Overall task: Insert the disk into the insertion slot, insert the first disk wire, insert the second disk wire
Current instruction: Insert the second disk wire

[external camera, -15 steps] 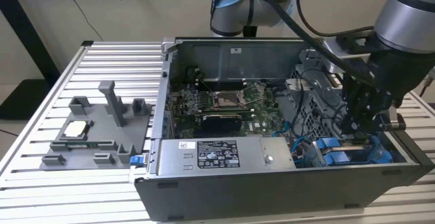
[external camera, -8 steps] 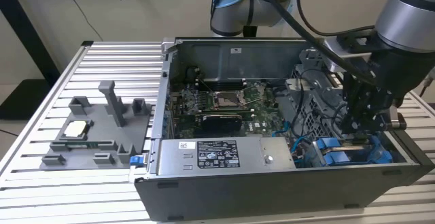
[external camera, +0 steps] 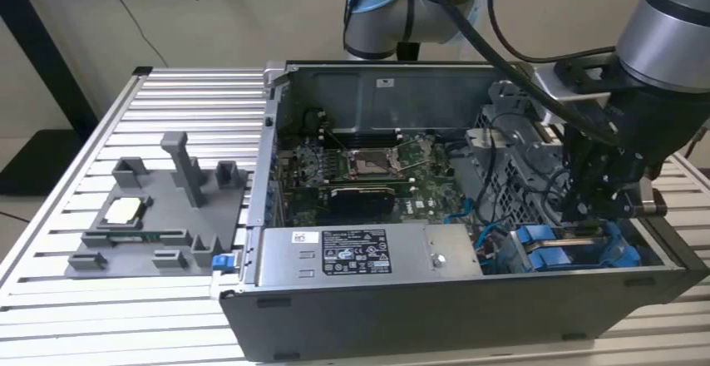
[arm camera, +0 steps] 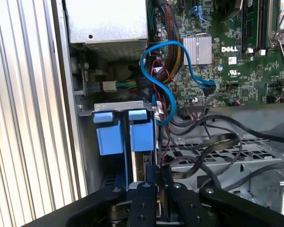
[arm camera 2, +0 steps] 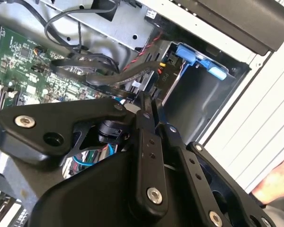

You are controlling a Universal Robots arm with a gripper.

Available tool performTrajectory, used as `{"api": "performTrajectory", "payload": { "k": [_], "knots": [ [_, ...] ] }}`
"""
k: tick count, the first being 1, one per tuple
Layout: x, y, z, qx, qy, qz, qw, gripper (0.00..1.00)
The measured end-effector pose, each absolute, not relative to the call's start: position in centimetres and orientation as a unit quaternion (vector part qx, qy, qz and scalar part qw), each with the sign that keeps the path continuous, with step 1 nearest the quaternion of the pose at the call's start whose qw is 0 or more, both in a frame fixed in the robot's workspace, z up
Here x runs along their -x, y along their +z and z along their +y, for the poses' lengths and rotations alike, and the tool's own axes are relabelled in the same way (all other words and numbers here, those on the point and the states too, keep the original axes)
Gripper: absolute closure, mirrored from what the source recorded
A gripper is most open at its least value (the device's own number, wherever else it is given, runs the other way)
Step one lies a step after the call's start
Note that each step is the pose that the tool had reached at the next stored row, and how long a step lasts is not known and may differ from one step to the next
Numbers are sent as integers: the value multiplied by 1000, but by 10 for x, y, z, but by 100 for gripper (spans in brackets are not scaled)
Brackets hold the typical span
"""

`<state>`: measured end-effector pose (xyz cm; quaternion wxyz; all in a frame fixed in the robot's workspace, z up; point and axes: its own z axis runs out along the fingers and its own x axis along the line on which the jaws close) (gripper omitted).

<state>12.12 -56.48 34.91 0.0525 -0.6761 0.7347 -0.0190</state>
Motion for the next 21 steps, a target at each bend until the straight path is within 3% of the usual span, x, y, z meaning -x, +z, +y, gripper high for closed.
{"api": "performTrajectory", "payload": {
  "k": [21],
  "knots": [
    [-124,345,-565,676,-22,735,52,84]
  ]
}}
